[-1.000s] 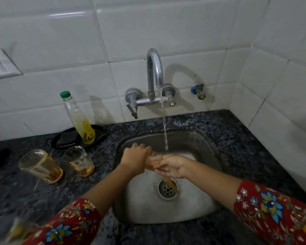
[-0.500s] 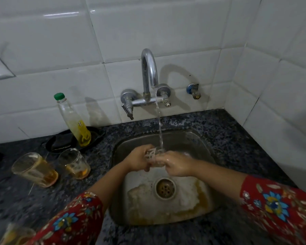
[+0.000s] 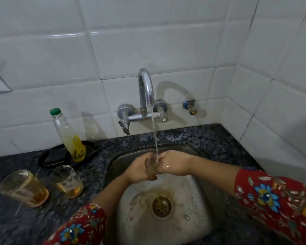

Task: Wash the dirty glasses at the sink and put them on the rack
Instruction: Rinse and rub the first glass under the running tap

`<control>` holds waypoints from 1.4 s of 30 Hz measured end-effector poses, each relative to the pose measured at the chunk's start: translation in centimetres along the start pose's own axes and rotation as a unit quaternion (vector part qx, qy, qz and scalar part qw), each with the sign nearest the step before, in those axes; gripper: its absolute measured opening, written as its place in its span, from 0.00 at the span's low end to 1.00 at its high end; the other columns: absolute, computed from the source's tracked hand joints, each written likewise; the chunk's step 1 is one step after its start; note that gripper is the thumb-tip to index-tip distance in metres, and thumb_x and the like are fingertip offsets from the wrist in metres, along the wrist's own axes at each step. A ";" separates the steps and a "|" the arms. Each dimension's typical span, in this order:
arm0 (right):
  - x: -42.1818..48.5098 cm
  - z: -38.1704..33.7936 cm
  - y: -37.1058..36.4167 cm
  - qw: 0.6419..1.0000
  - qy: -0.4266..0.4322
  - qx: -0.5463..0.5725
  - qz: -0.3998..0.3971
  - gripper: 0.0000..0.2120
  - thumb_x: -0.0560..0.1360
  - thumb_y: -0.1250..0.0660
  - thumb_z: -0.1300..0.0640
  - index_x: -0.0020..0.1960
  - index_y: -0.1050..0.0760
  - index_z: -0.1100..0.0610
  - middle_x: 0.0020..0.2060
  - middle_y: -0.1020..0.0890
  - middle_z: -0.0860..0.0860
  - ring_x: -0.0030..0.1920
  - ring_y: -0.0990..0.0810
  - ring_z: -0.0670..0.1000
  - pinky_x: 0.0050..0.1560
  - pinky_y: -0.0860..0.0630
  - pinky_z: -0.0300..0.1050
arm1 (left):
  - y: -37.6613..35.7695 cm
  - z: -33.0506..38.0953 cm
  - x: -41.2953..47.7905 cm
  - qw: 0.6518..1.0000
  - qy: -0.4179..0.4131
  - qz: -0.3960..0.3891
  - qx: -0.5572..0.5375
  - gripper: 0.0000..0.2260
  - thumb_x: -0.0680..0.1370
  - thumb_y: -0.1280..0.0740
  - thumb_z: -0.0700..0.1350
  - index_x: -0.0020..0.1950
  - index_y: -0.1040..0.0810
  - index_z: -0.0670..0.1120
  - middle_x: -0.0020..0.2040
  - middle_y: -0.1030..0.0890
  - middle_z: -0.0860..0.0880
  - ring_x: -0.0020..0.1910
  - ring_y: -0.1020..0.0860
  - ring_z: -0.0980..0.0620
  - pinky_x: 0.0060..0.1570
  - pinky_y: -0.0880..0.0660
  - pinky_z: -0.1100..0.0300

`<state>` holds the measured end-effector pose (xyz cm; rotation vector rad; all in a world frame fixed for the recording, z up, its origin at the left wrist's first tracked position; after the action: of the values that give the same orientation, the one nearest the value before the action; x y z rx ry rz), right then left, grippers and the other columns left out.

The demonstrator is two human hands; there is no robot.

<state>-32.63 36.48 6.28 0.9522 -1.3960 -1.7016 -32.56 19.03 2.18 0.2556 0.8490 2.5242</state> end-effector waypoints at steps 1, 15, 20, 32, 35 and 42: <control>-0.4 0.4 0.2 0.998 0.050 -0.047 0.009 0.09 0.75 0.36 0.63 0.52 0.19 0.58 0.51 0.16 0.54 0.53 0.20 0.55 0.58 0.24 0.49 | 0.2 -0.1 0.1 1.000 0.007 -0.020 0.016 0.31 0.58 0.25 0.53 0.59 0.23 0.48 0.58 0.20 0.49 0.58 0.22 0.54 0.61 0.26 0.55; 0.1 -0.3 1.1 0.996 -0.053 -0.023 -0.070 0.09 0.76 0.39 0.62 0.50 0.21 0.61 0.49 0.18 0.57 0.51 0.21 0.58 0.56 0.25 0.50 | -1.0 1.5 -0.1 0.995 0.015 0.087 -0.038 0.20 0.63 0.27 0.51 0.53 0.23 0.55 0.52 0.18 0.56 0.53 0.21 0.58 0.55 0.23 0.55; 0.9 -0.6 2.2 0.988 -0.086 0.098 -0.080 0.04 0.73 0.34 0.61 0.45 0.21 0.58 0.43 0.19 0.54 0.45 0.20 0.55 0.47 0.23 0.50 | -1.9 0.6 -0.1 0.989 0.047 0.124 -0.063 0.21 0.66 0.22 0.43 0.55 0.24 0.55 0.51 0.19 0.56 0.50 0.21 0.64 0.49 0.24 0.64; 0.6 0.5 2.7 0.979 -0.147 0.015 -0.139 0.12 0.76 0.39 0.63 0.58 0.22 0.59 0.57 0.20 0.54 0.59 0.24 0.55 0.59 0.28 0.45 | -1.4 1.8 2.9 0.998 0.019 0.033 -0.058 0.24 0.63 0.22 0.46 0.58 0.22 0.47 0.53 0.18 0.52 0.54 0.20 0.55 0.56 0.24 0.60; 0.3 0.5 1.5 0.985 -0.075 -0.092 -0.124 0.14 0.79 0.42 0.62 0.62 0.24 0.60 0.61 0.21 0.54 0.65 0.26 0.54 0.68 0.34 0.47 | -1.2 1.2 2.0 0.995 0.048 0.008 -0.083 0.28 0.62 0.20 0.40 0.61 0.24 0.43 0.56 0.19 0.44 0.52 0.21 0.53 0.49 0.24 0.67; 1.8 -1.3 4.5 0.962 -0.166 0.104 -0.190 0.11 0.76 0.37 0.63 0.56 0.22 0.61 0.51 0.21 0.53 0.52 0.24 0.55 0.48 0.30 0.45 | -2.4 0.9 1.0 0.987 0.034 0.131 -0.091 0.18 0.67 0.24 0.48 0.55 0.23 0.57 0.51 0.17 0.55 0.54 0.19 0.58 0.55 0.22 0.56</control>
<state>-31.95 33.59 10.40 1.1461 -1.7212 -2.1041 -32.22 21.69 1.48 0.2362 0.6373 2.8491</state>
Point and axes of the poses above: each hand's wrist, its own x-axis towards the middle knuckle, its own y-axis out of the back of the hand, z = x × y, the point moved 1 cm from there along x, towards the middle knuckle
